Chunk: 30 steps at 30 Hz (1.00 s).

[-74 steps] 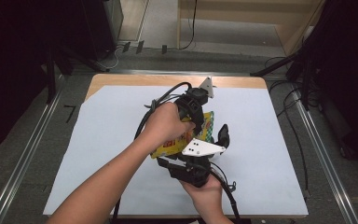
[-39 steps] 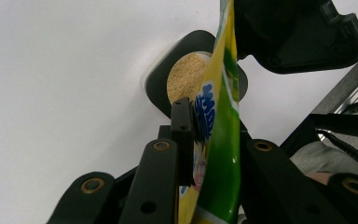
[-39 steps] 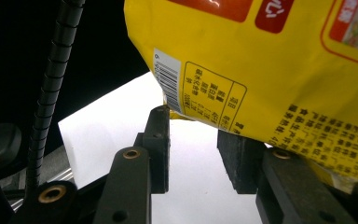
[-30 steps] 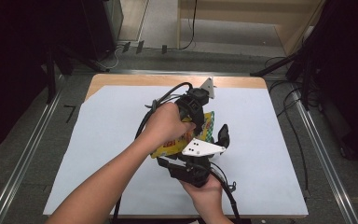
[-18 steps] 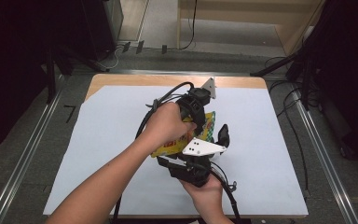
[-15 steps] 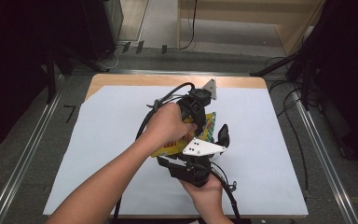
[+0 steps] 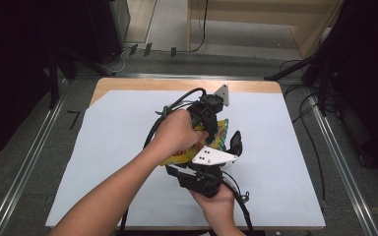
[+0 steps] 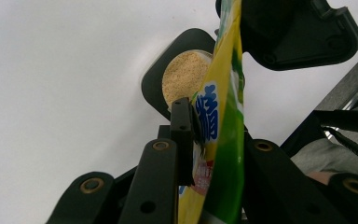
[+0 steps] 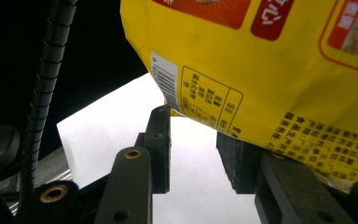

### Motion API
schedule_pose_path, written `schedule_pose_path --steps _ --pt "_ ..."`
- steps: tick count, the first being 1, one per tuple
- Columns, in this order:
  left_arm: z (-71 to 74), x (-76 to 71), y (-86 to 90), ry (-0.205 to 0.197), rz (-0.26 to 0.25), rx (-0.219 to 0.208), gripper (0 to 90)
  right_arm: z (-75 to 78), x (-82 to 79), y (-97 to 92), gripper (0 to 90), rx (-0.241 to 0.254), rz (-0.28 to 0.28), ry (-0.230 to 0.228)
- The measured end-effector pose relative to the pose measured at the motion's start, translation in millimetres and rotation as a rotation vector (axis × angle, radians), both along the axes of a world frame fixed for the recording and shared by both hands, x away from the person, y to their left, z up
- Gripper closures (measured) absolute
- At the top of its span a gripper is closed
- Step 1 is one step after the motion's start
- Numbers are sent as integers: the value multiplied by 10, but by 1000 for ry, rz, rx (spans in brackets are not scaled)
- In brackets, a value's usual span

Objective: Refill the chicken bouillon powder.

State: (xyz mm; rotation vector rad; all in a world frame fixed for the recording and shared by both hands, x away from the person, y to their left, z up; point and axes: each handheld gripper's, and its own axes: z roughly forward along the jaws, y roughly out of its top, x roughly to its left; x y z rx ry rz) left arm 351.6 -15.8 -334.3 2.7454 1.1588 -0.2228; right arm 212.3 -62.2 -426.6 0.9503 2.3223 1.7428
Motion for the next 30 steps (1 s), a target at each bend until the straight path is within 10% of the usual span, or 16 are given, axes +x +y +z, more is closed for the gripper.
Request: schedule_pose_path --steps 30 --pt "-16 63 28 39 17 -22 816 3 19 5 677 -5 4 -5"
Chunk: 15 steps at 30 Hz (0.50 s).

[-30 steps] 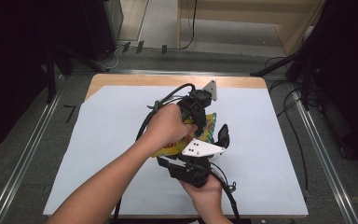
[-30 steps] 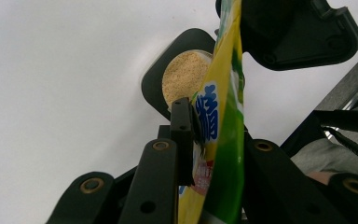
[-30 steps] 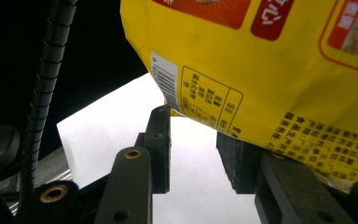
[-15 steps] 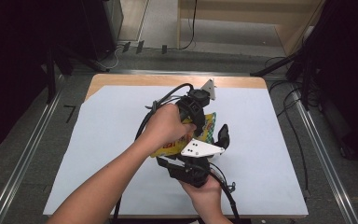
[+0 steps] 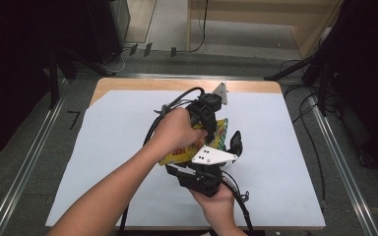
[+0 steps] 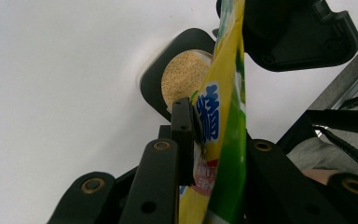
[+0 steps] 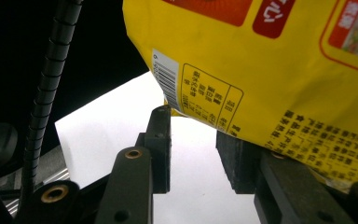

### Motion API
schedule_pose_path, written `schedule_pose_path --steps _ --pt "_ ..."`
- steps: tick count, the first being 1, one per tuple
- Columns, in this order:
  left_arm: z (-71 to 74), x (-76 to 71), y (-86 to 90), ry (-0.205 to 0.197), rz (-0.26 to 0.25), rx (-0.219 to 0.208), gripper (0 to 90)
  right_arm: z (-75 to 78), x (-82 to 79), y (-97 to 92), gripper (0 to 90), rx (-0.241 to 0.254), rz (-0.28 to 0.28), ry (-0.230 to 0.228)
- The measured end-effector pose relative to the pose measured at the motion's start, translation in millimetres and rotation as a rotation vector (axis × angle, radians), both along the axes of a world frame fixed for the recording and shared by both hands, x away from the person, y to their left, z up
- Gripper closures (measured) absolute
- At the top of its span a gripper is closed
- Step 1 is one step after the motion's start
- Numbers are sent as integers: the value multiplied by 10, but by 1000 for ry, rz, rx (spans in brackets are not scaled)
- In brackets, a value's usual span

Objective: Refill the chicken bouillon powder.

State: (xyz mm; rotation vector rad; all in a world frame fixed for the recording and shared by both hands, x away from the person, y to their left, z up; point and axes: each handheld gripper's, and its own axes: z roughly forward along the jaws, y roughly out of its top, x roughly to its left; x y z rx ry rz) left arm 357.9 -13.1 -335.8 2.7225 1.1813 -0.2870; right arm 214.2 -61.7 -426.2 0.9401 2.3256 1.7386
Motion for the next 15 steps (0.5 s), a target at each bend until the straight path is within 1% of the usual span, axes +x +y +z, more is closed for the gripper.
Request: schedule_pose_path --steps 5,6,10,12,15 --pt "-1 18 17 14 -2 1 817 1 1 0 677 -3 2 -3" --pt "-4 17 19 16 4 -4 817 3 0 0 677 -6 3 -5" --pt "-8 36 36 33 -11 7 819 1 2 0 677 -8 6 -11" --pt "-17 44 41 43 -6 9 819 -1 4 0 678 -11 8 -9" --pt "-22 57 46 57 -12 14 820 -6 4 3 678 -8 9 -8"
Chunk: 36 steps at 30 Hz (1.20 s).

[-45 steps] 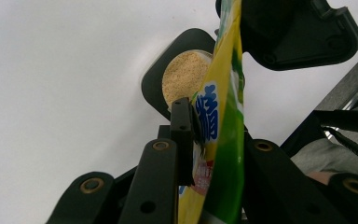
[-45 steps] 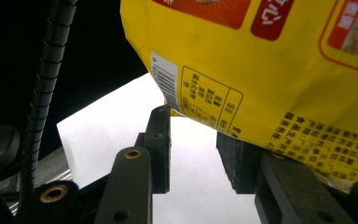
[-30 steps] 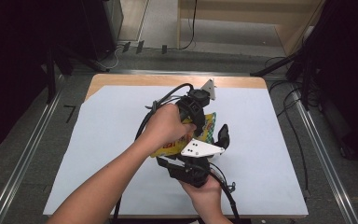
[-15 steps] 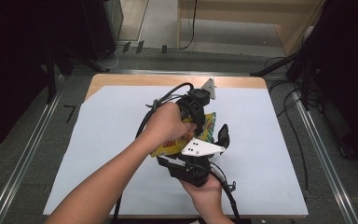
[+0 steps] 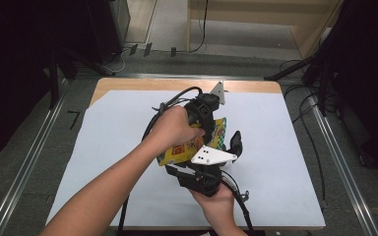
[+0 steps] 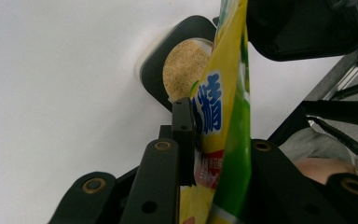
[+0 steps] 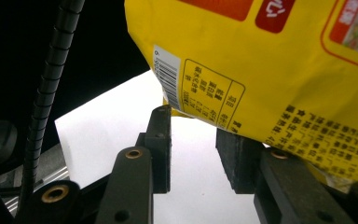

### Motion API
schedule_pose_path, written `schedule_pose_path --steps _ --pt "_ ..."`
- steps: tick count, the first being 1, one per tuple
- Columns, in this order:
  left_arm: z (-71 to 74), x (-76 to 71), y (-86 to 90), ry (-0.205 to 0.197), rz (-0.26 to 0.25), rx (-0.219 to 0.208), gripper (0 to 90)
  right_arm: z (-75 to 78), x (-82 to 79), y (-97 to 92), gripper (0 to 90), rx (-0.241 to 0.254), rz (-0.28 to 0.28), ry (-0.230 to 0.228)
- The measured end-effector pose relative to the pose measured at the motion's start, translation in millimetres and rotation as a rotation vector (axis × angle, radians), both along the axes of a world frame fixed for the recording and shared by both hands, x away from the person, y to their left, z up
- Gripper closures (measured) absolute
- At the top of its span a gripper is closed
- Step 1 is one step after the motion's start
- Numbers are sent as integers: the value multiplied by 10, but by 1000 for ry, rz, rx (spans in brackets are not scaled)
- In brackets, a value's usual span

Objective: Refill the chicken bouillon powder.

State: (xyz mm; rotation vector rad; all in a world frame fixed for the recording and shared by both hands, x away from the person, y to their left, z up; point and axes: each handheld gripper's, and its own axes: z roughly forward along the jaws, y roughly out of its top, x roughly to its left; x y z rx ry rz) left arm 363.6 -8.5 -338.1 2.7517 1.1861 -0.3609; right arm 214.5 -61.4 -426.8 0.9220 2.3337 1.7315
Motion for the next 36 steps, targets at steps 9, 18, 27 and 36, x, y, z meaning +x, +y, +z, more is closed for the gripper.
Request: schedule_pose_path --steps 9,18,27,36 --pt "-8 -16 -35 -9 -33 15 820 5 3 -11 680 2 -5 -3" --pt "-14 -92 -80 -43 -83 67 815 4 -5 -6 683 -7 -3 -9" --pt "-23 -109 -90 -53 -86 77 807 5 -9 -2 684 -7 2 -12" --pt "-12 -90 -88 -42 -87 87 822 14 -2 0 684 1 0 -10"
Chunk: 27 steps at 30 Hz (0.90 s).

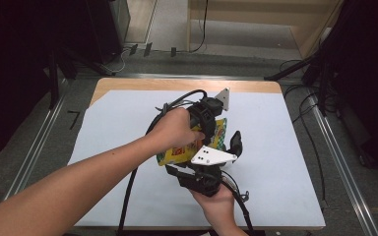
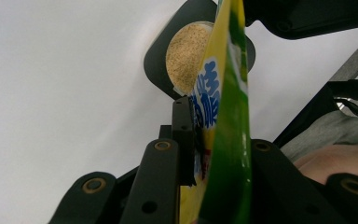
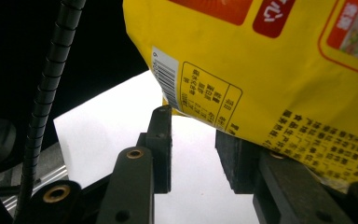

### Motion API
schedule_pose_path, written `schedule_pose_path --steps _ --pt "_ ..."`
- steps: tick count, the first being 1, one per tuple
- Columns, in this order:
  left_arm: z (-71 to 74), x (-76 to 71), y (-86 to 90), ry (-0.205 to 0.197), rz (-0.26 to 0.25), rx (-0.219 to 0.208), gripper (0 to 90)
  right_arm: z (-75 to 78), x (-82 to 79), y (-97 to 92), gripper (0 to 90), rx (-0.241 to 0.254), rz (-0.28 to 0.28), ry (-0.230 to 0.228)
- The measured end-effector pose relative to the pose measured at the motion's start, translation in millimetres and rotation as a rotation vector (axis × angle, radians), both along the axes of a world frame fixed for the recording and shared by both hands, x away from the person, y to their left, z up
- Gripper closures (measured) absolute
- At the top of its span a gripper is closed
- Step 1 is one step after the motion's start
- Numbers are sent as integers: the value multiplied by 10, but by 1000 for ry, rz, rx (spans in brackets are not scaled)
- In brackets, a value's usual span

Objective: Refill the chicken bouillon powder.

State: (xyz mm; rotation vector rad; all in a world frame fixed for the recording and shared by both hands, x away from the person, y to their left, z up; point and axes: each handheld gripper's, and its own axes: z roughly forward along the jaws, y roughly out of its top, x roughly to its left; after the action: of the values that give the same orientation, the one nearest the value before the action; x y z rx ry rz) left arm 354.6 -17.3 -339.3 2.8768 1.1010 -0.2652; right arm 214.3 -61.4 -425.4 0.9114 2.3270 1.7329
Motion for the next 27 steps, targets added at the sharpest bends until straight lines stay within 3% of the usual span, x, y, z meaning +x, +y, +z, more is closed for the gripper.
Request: schedule_pose_path --steps 2,10,27 --pt "-1 9 1 -5 -2 12 825 2 7 6 684 4 0 4" --pt "43 43 2 -6 17 -13 831 29 27 18 685 8 -9 0" --pt "147 115 -29 -17 34 -18 846 103 98 -7 689 23 -21 -10"
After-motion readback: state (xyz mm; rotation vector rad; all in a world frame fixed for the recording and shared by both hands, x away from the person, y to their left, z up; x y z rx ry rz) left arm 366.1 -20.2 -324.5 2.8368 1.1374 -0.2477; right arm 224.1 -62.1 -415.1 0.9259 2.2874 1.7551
